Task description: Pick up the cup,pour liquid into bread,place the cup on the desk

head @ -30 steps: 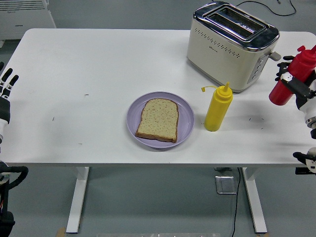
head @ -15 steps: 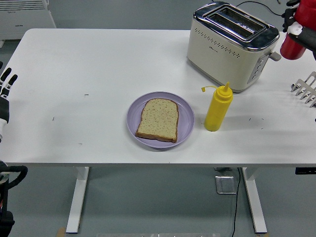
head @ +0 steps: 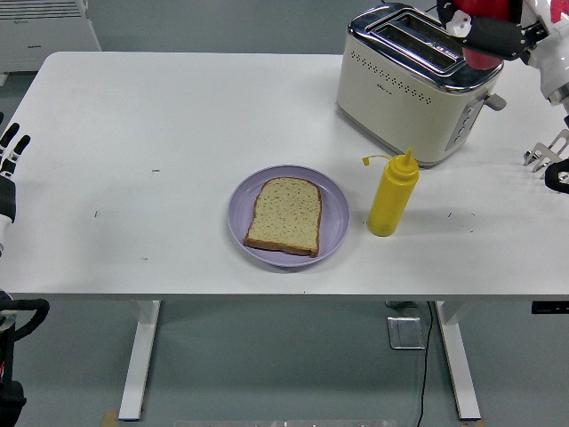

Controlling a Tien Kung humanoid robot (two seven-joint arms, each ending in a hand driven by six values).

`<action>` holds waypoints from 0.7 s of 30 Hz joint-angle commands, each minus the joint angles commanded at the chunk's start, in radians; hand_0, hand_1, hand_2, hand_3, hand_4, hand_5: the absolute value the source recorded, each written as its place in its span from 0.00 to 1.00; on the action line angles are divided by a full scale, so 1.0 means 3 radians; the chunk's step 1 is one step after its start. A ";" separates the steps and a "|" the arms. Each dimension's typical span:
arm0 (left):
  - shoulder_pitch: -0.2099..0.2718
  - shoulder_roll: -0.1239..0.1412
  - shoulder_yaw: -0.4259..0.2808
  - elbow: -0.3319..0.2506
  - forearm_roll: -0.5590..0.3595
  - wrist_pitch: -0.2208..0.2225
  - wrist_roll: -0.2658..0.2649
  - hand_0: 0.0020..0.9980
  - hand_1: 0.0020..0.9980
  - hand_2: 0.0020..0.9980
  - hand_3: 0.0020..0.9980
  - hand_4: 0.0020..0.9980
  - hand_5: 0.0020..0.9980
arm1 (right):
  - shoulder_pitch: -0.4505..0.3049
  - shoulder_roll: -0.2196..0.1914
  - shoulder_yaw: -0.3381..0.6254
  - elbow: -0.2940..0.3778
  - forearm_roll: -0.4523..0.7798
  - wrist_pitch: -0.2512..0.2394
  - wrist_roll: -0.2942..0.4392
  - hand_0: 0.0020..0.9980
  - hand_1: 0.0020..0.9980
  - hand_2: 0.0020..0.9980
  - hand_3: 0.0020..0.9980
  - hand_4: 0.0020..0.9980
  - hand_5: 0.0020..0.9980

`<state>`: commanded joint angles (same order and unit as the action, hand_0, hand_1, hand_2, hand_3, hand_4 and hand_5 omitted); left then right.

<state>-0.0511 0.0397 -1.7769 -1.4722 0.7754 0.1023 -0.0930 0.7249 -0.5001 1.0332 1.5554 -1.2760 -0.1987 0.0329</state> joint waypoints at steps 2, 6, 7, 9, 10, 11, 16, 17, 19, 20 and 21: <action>0.0003 -0.0002 -0.0002 0.0001 -0.0001 0.0000 0.0000 0.72 0.76 0.81 0.72 0.68 1.00 | 0.0151 -0.0005 -0.0158 -0.0053 -0.0218 0.0013 -0.0065 0.08 0.18 0.33 0.41 0.49 0.10; 0.0010 -0.0006 -0.0009 0.0002 -0.0003 0.0001 0.0000 0.72 0.77 0.81 0.72 0.67 1.00 | 0.0341 -0.0007 -0.0377 -0.0143 -0.0581 0.0049 -0.0152 0.08 0.18 0.33 0.41 0.48 0.13; 0.0011 -0.0007 -0.0009 0.0002 -0.0003 0.0001 0.0000 0.72 0.77 0.81 0.72 0.67 1.00 | 0.0394 -0.0004 -0.0439 -0.0179 -0.0677 0.0057 -0.0174 0.08 0.18 0.33 0.41 0.48 0.13; 0.0011 -0.0010 -0.0008 0.0004 -0.0004 0.0001 0.0001 0.72 0.77 0.81 0.72 0.67 1.00 | 0.0510 0.0006 -0.0585 -0.0253 -0.0897 0.0053 -0.0214 0.09 0.19 0.34 0.42 0.49 0.16; 0.0011 -0.0012 -0.0008 0.0004 -0.0004 0.0001 0.0001 0.72 0.77 0.81 0.72 0.67 1.00 | 0.0551 0.0009 -0.0642 -0.0280 -0.1006 0.0049 -0.0224 0.09 0.19 0.34 0.42 0.49 0.16; 0.0013 -0.0014 -0.0008 0.0006 -0.0005 0.0002 0.0002 0.72 0.77 0.81 0.72 0.67 1.00 | 0.0600 0.0013 -0.0703 -0.0316 -0.1123 0.0042 -0.0244 0.09 0.19 0.34 0.42 0.49 0.16; 0.0021 -0.0018 -0.0012 0.0010 -0.0009 0.0003 0.0002 0.72 0.77 0.81 0.72 0.67 1.00 | 0.0806 0.0009 -0.0958 -0.0433 -0.1737 0.0028 -0.0324 0.11 0.21 0.36 0.43 0.49 0.17; 0.0022 -0.0017 -0.0016 0.0011 -0.0010 0.0004 0.0002 0.72 0.77 0.81 0.72 0.67 1.00 | 0.0869 0.0003 -0.1031 -0.0465 -0.1888 0.0031 -0.0336 0.11 0.21 0.36 0.43 0.49 0.17; 0.0024 -0.0015 -0.0022 0.0010 -0.0012 0.0004 0.0001 0.72 0.77 0.81 0.72 0.67 1.00 | 0.0974 -0.0005 -0.1148 -0.0516 -0.2169 0.0050 -0.0350 0.11 0.21 0.36 0.43 0.49 0.17; 0.0024 -0.0014 -0.0023 0.0010 -0.0012 0.0004 0.0001 0.72 0.77 0.81 0.72 0.67 1.00 | 0.0998 -0.0006 -0.1175 -0.0527 -0.2321 0.0057 -0.0352 0.11 0.21 0.36 0.43 0.49 0.17; 0.0024 -0.0014 -0.0025 0.0010 -0.0012 0.0004 0.0001 0.72 0.76 0.81 0.72 0.67 1.00 | 0.1037 -0.0009 -0.1218 -0.0540 -0.2446 0.0067 -0.0350 0.13 0.23 0.38 0.43 0.49 0.18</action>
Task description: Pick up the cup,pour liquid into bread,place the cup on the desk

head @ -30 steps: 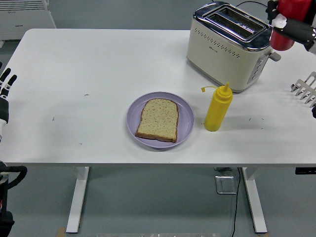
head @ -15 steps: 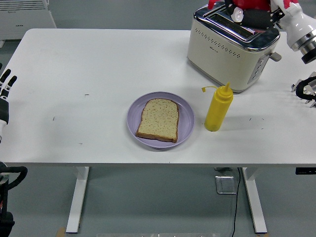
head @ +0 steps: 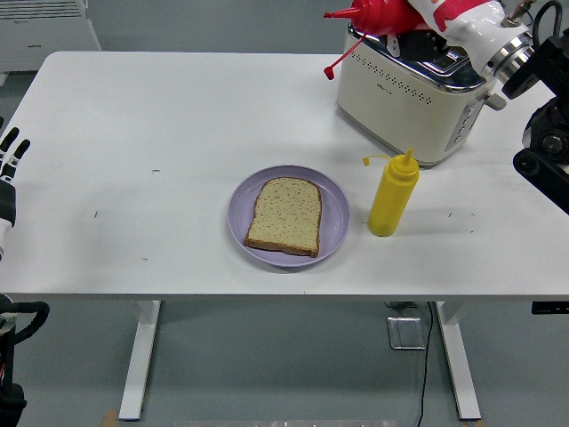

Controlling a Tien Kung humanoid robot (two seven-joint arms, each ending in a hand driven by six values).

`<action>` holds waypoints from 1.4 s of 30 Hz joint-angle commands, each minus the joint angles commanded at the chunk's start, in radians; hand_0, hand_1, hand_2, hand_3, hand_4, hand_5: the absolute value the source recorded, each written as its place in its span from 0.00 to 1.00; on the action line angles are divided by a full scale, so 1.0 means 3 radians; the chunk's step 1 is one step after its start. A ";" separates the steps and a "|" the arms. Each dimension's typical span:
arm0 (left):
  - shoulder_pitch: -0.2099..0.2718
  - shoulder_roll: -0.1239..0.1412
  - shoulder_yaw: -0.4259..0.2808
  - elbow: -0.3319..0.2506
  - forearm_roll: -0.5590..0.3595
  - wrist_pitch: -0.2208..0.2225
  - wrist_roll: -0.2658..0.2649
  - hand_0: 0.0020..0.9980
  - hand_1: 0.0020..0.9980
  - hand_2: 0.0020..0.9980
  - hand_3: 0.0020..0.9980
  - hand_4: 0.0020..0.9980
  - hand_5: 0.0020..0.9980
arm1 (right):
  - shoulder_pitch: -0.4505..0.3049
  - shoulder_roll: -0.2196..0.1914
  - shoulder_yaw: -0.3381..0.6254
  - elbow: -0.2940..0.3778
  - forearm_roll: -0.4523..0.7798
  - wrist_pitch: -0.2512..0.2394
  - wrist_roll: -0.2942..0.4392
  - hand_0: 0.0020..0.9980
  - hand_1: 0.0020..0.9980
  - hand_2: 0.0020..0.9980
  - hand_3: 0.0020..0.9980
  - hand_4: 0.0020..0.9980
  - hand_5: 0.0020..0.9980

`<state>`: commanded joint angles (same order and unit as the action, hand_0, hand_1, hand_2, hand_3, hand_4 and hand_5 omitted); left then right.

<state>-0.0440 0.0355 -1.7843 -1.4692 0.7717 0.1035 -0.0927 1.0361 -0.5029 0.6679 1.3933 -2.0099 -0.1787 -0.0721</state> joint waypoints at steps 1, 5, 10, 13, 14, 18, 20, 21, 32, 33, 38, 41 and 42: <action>0.0000 0.0000 -0.0001 0.0000 0.0000 0.0000 0.0000 0.72 0.76 0.81 0.72 0.67 1.00 | 0.0023 -0.0002 -0.0026 -0.0008 -0.0130 0.0006 0.0001 0.13 0.23 0.38 0.43 0.49 0.18; 0.0004 0.0001 -0.0005 0.0001 -0.0001 0.0001 0.0000 0.72 0.76 0.81 0.72 0.67 1.00 | 0.0144 -0.0013 -0.0153 -0.0010 -0.0605 0.0070 -0.0007 0.13 0.23 0.38 0.43 0.49 0.18; 0.0010 0.0004 -0.0016 0.0001 -0.0002 0.0001 0.0000 0.72 0.76 0.81 0.72 0.67 1.00 | 0.0288 -0.0031 -0.0495 0.0029 -0.0864 0.0050 -0.0010 0.13 0.24 0.38 0.43 0.49 0.18; 0.0006 0.0004 -0.0014 0.0000 -0.0004 0.0000 0.0001 0.72 0.76 0.81 0.72 0.67 1.00 | 0.0359 -0.0027 -0.0761 0.0031 -0.0864 0.0064 0.0009 0.13 0.22 0.38 0.43 0.49 0.19; 0.0004 0.0004 -0.0013 0.0000 -0.0005 -0.0001 0.0002 0.72 0.76 0.81 0.72 0.67 1.00 | 0.0374 -0.0022 -0.0822 0.0026 -0.0864 0.0074 0.0016 0.13 0.22 0.38 0.43 0.49 0.19; 0.0000 0.0007 -0.0014 -0.0001 -0.0005 0.0001 0.0001 0.72 0.76 0.81 0.72 0.67 1.00 | 0.0396 -0.0032 -0.0740 -0.0004 -0.0864 0.0048 0.0002 0.12 0.21 0.37 0.42 0.48 0.21; 0.0003 0.0009 -0.0023 0.0001 -0.0005 0.0004 0.0000 0.72 0.76 0.81 0.72 0.67 1.00 | 0.0400 -0.0048 -0.0638 -0.0008 -0.0864 0.0047 -0.0015 0.12 0.21 0.37 0.42 0.48 0.21; 0.0004 0.0009 -0.0025 0.0002 -0.0005 0.0004 0.0000 0.72 0.76 0.81 0.72 0.67 1.00 | 0.0396 -0.0053 -0.0577 -0.0011 -0.0864 0.0046 -0.0021 0.12 0.21 0.37 0.42 0.48 0.21; 0.0010 0.0012 -0.0027 0.0005 -0.0008 0.0006 0.0002 0.72 0.76 0.81 0.72 0.67 1.00 | 0.0412 -0.0083 -0.0393 0.0020 -0.0864 0.0000 -0.0064 0.13 0.22 0.37 0.42 0.47 0.21; 0.0011 0.0012 -0.0028 0.0005 -0.0008 0.0007 0.0002 0.72 0.76 0.81 0.72 0.67 1.00 | 0.0423 -0.0085 -0.0462 0.0018 -0.0864 0.0001 -0.0067 0.13 0.22 0.37 0.42 0.47 0.21; -0.0003 0.0009 -0.0017 0.0006 -0.0015 0.0002 0.0007 0.72 0.76 0.81 0.72 0.67 1.00 | 0.0501 -0.0043 -0.0878 -0.0022 -0.0864 0.0031 -0.0031 0.13 0.22 0.37 0.42 0.47 0.22; -0.0008 0.0010 -0.0018 0.0003 -0.0014 0.0002 0.0006 0.72 0.76 0.81 0.72 0.67 1.00 | 0.0509 -0.0043 -0.0823 -0.0033 -0.0864 0.0037 -0.0040 0.13 0.22 0.37 0.42 0.47 0.22; -0.0006 0.0010 -0.0021 0.0003 -0.0014 0.0003 0.0006 0.72 0.76 0.81 0.72 0.67 1.00 | 0.0512 -0.0054 -0.0745 -0.0033 -0.0864 0.0035 -0.0046 0.13 0.22 0.37 0.42 0.45 0.23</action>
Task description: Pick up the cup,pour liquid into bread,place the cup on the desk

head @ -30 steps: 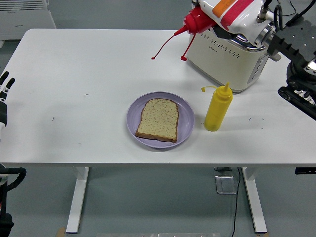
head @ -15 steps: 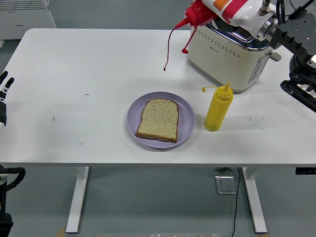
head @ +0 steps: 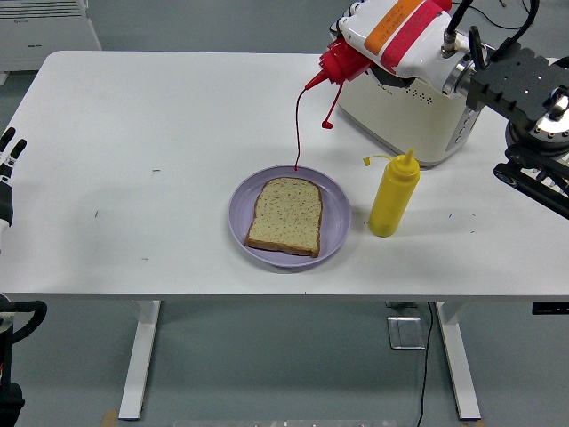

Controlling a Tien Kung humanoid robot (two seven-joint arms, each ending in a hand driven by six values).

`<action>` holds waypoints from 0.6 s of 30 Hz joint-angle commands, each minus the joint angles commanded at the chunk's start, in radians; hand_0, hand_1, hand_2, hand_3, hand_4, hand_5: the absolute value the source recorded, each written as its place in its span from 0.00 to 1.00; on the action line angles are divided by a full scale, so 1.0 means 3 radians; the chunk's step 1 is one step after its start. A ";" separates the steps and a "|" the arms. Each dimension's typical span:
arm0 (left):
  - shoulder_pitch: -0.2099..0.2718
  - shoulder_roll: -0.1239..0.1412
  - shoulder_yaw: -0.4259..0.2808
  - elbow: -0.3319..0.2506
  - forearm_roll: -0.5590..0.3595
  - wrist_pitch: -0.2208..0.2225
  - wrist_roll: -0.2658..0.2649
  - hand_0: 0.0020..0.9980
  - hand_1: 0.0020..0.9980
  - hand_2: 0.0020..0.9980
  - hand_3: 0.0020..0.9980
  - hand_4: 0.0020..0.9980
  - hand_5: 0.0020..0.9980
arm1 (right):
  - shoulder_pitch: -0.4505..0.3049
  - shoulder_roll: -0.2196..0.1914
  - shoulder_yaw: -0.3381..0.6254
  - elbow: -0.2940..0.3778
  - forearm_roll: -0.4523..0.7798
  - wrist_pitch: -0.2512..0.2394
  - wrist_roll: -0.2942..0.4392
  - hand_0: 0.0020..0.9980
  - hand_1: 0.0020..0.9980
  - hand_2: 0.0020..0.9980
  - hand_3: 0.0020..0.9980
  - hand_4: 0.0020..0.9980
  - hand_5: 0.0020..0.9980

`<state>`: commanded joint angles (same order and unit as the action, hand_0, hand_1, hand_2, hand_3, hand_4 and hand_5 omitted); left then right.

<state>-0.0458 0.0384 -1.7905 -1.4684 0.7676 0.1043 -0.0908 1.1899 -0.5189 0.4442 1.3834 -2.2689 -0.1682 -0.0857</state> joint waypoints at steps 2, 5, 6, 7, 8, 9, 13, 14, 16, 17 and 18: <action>0.0005 0.0000 -0.0005 0.0001 0.0001 0.0002 0.0000 0.72 0.76 0.81 0.72 0.67 1.00 | -0.0003 -0.0015 0.0143 0.0000 0.0000 -0.0003 -0.0014 0.13 0.22 0.37 0.42 0.45 0.23; 0.0010 0.0002 -0.0008 0.0001 0.0001 0.0002 -0.0001 0.72 0.76 0.81 0.72 0.67 1.00 | -0.0029 -0.0013 0.0285 -0.0002 0.0000 -0.0001 -0.0030 0.13 0.22 0.37 0.42 0.45 0.23; 0.0011 0.0002 -0.0010 0.0001 0.0001 0.0002 -0.0001 0.72 0.76 0.81 0.72 0.67 1.00 | -0.0046 0.0000 0.0331 -0.0008 0.0000 -0.0004 -0.0036 0.13 0.22 0.37 0.42 0.45 0.24; 0.0012 0.0003 -0.0011 0.0001 0.0001 0.0002 -0.0001 0.72 0.76 0.81 0.72 0.67 1.00 | -0.0061 0.0024 0.0341 -0.0022 0.0000 -0.0010 -0.0043 0.13 0.22 0.37 0.42 0.45 0.24; 0.0013 0.0003 -0.0011 0.0001 0.0001 0.0002 -0.0001 0.72 0.76 0.81 0.72 0.67 1.00 | -0.0069 0.0038 0.0341 -0.0030 0.0000 -0.0013 -0.0046 0.13 0.22 0.37 0.42 0.45 0.24; 0.0013 0.0004 -0.0011 0.0001 0.0002 0.0002 -0.0001 0.72 0.76 0.81 0.72 0.67 1.00 | -0.0073 0.0061 0.0301 -0.0044 0.0000 -0.0018 -0.0051 0.13 0.22 0.37 0.42 0.45 0.24; 0.0013 0.0002 -0.0006 0.0002 0.0001 0.0001 -0.0001 0.72 0.76 0.81 0.72 0.67 1.00 | -0.0058 0.0170 0.0002 -0.0118 0.0000 -0.0023 -0.0057 0.13 0.22 0.37 0.42 0.45 0.24; 0.0013 0.0001 -0.0003 0.0003 0.0001 0.0000 0.0000 0.72 0.76 0.81 0.72 0.67 1.00 | -0.0050 0.0204 -0.0110 -0.0142 0.0000 -0.0024 -0.0055 0.13 0.22 0.37 0.42 0.45 0.24; 0.0011 -0.0001 0.0007 0.0003 0.0001 -0.0002 0.0001 0.72 0.76 0.81 0.72 0.67 1.00 | -0.0028 0.0277 -0.0327 -0.0200 0.0000 -0.0028 -0.0046 0.13 0.22 0.37 0.42 0.45 0.24; 0.0009 -0.0002 0.0011 0.0003 0.0002 -0.0002 0.0001 0.72 0.76 0.81 0.72 0.67 1.00 | -0.0019 0.0292 -0.0383 -0.0213 0.0000 -0.0025 -0.0040 0.13 0.22 0.37 0.42 0.45 0.24; 0.0005 -0.0003 0.0016 0.0002 0.0002 -0.0003 0.0002 0.72 0.76 0.81 0.72 0.67 1.00 | -0.0007 0.0311 -0.0460 -0.0230 0.0000 -0.0020 -0.0033 0.13 0.22 0.37 0.42 0.44 0.24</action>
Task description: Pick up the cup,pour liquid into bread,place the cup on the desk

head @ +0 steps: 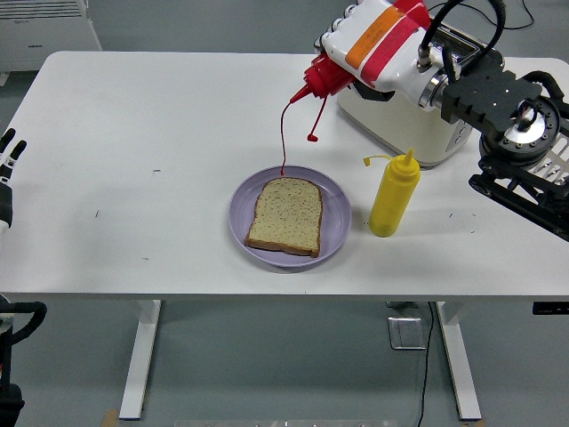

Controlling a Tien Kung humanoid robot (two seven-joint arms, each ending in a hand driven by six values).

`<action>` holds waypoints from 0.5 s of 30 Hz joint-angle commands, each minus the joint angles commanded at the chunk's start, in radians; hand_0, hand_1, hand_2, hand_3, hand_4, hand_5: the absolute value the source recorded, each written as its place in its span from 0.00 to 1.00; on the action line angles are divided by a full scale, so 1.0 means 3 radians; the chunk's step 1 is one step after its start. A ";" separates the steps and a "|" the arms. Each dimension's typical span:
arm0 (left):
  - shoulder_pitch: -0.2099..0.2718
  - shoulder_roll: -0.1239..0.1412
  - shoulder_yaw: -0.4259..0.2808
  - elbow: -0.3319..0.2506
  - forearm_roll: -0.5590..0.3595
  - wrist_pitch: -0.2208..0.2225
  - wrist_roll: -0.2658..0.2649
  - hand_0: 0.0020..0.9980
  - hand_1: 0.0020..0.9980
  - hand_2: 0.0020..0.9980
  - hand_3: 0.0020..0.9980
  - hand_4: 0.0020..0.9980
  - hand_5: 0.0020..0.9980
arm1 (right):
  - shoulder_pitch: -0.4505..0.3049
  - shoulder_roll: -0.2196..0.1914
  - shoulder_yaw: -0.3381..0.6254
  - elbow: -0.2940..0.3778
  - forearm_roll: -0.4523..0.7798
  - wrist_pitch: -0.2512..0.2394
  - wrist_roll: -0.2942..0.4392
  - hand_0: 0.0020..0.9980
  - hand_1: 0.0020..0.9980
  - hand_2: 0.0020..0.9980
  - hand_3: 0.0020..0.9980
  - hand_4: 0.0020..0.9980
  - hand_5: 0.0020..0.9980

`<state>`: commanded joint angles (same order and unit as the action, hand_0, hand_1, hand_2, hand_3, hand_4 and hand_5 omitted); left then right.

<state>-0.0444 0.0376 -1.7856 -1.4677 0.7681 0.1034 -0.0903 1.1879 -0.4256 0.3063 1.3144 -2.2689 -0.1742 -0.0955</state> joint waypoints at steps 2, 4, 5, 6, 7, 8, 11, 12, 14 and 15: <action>-0.0001 0.0000 0.0000 -0.0002 0.0000 0.0001 -0.0001 0.72 0.76 0.81 0.72 0.67 1.00 | 0.0002 -0.0003 0.0023 -0.0002 0.0000 -0.0008 -0.0001 0.13 0.22 0.37 0.42 0.44 0.24; 0.0008 0.0002 -0.0016 -0.0002 0.0000 0.0004 -0.0003 0.72 0.76 0.81 0.72 0.67 1.00 | -0.0005 -0.0045 0.0166 0.0019 0.0000 -0.0022 -0.0010 0.13 0.22 0.37 0.42 0.44 0.24; 0.0010 0.0002 -0.0022 -0.0003 0.0001 0.0005 -0.0004 0.72 0.76 0.81 0.72 0.67 1.00 | -0.0010 -0.0059 0.0234 0.0028 0.0000 -0.0027 -0.0013 0.13 0.22 0.37 0.42 0.44 0.24; 0.0013 0.0003 -0.0026 -0.0003 0.0001 0.0006 -0.0005 0.72 0.76 0.81 0.72 0.67 1.00 | -0.0017 -0.0071 0.0293 0.0039 0.0000 -0.0032 -0.0015 0.13 0.22 0.37 0.42 0.44 0.25; 0.0016 0.0002 -0.0030 -0.0003 0.0002 0.0007 -0.0005 0.72 0.76 0.81 0.72 0.67 1.00 | -0.0028 -0.0084 0.0377 0.0054 0.0000 -0.0038 -0.0018 0.13 0.22 0.37 0.42 0.44 0.25; 0.0017 0.0003 -0.0030 -0.0002 0.0001 0.0006 -0.0005 0.72 0.76 0.81 0.72 0.67 1.00 | -0.0052 -0.0094 0.0462 0.0082 0.0000 -0.0057 -0.0021 0.13 0.22 0.37 0.42 0.44 0.25; 0.0015 0.0003 -0.0025 -0.0003 0.0001 0.0005 -0.0005 0.72 0.76 0.81 0.72 0.67 1.00 | -0.0101 -0.0098 0.0663 0.0154 0.0147 -0.0066 -0.0030 0.13 0.22 0.37 0.42 0.44 0.25; 0.0013 0.0003 -0.0023 -0.0003 0.0001 0.0004 -0.0004 0.72 0.76 0.81 0.72 0.67 1.00 | -0.0111 -0.0097 0.0699 0.0170 0.0191 -0.0066 -0.0034 0.13 0.22 0.37 0.42 0.44 0.24; 0.0006 0.0005 -0.0011 -0.0003 0.0001 0.0003 -0.0003 0.72 0.76 0.81 0.72 0.67 1.00 | -0.0166 -0.0099 0.0878 0.0271 0.0454 -0.0053 -0.0056 0.13 0.22 0.37 0.42 0.44 0.24; 0.0005 0.0005 -0.0006 -0.0002 0.0001 0.0003 -0.0002 0.72 0.76 0.81 0.72 0.67 1.00 | -0.0208 -0.0106 0.0988 0.0334 0.0605 -0.0017 -0.0076 0.13 0.22 0.37 0.42 0.44 0.24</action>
<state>-0.0430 0.0390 -1.7874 -1.4684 0.7684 0.1043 -0.0907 1.1254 -0.4573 0.6026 1.4145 -2.0873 -0.1793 -0.1182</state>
